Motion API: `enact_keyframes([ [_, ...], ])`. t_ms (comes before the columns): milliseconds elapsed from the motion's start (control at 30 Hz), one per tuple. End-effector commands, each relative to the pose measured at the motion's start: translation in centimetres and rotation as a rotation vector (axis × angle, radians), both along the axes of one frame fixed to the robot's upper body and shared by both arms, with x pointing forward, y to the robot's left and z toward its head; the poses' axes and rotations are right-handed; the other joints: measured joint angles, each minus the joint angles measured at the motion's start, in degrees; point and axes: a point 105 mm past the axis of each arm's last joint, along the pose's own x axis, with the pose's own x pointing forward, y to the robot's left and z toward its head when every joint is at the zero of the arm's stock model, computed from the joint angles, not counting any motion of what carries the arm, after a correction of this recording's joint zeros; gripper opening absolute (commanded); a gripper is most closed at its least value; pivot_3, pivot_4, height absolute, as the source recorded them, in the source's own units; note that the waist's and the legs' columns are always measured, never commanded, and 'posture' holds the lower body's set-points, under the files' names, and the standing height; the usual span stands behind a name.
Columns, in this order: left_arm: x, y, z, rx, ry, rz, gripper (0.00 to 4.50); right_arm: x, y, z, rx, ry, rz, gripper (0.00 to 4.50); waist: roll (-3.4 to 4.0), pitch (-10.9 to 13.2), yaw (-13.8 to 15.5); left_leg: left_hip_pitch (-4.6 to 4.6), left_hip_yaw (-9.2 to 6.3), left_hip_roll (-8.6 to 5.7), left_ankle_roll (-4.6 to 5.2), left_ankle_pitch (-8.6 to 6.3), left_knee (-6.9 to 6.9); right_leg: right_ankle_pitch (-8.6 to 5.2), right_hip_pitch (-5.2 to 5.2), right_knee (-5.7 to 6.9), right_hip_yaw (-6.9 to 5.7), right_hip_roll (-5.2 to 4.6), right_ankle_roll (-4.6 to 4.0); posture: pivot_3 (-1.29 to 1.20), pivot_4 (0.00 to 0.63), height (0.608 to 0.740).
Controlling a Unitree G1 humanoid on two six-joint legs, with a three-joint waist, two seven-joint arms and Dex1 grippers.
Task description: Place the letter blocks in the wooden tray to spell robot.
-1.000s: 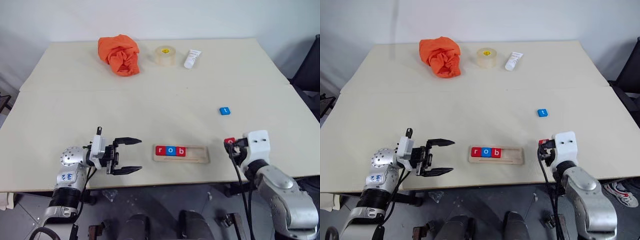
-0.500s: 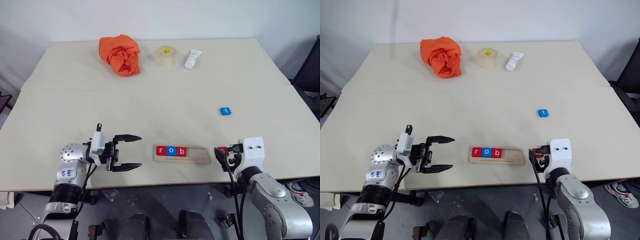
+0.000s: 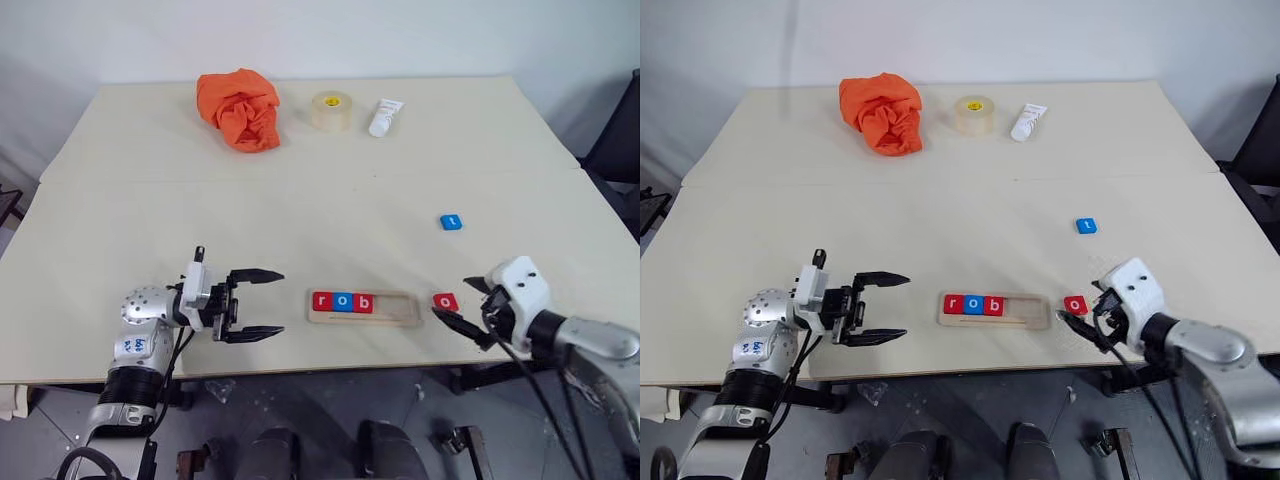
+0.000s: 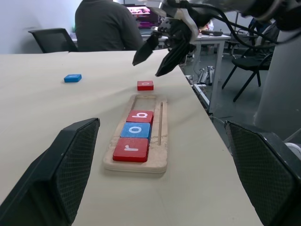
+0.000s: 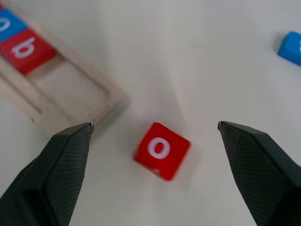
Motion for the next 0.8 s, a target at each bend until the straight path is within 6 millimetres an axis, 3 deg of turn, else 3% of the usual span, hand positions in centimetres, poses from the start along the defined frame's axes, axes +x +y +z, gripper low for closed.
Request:
enact_keyframes([
  [33, -0.2, -0.2, 0.3, 0.006, -0.024, -0.035, 4.5, 0.4, -0.9, 0.0, -0.115, 0.038, 0.197, 4.44, -0.02, 0.0, 0.0, 0.01, -0.02, 0.03, 0.0, 0.0, 0.0, 0.0, 0.03, -0.02, -0.05, 0.02, 0.0, 0.0, 0.15, 0.74],
  [233, -0.4, -0.3, 0.3, -0.001, -0.033, -0.026, 4.5, 2.4, -2.2, -0.9, -0.222, 0.099, 0.349, 4.44, -0.04, 0.0, -0.1, 0.0, 0.01, 0.03, -0.02, 0.0, 0.01, 0.01, 0.0, -0.02, -0.09, -0.02, 0.02, 0.0, 0.15, 0.74],
  [467, -1.1, 0.2, 0.1, -0.004, -0.03, 0.013, 4.5, 4.1, -1.3, -1.5, -0.233, 0.112, 0.454, 4.44, -0.04, 0.0, -0.1, 0.0, -0.01, 0.06, -0.09, 0.01, 0.04, 0.01, -0.01, -0.03, -0.2, -0.06, 0.02, 0.0, 0.15, 0.74],
  [700, -1.6, 0.5, -0.1, -0.005, -0.028, 0.036, 4.5, 3.9, -0.4, -1.7, -0.216, 0.133, 0.536, 4.44, -0.04, 0.0, 0.1, -0.01, -0.08, 0.07, -0.14, 0.01, 0.1, 0.01, 0.0, -0.03, -0.24, -0.08, 0.02, 0.0, 0.15, 0.74],
  [800, -1.7, 0.6, -0.1, -0.005, -0.029, 0.041, 4.5, 3.8, -0.7, -1.9, -0.24, 0.144, 0.547, 3.82, -0.03, 0.0, 0.0, 0.0, -0.08, 0.07, -0.17, 0.0, 0.1, 0.01, 0.0, -0.02, -0.25, -0.08, 0.02, 0.0, 0.15, 0.74],
])
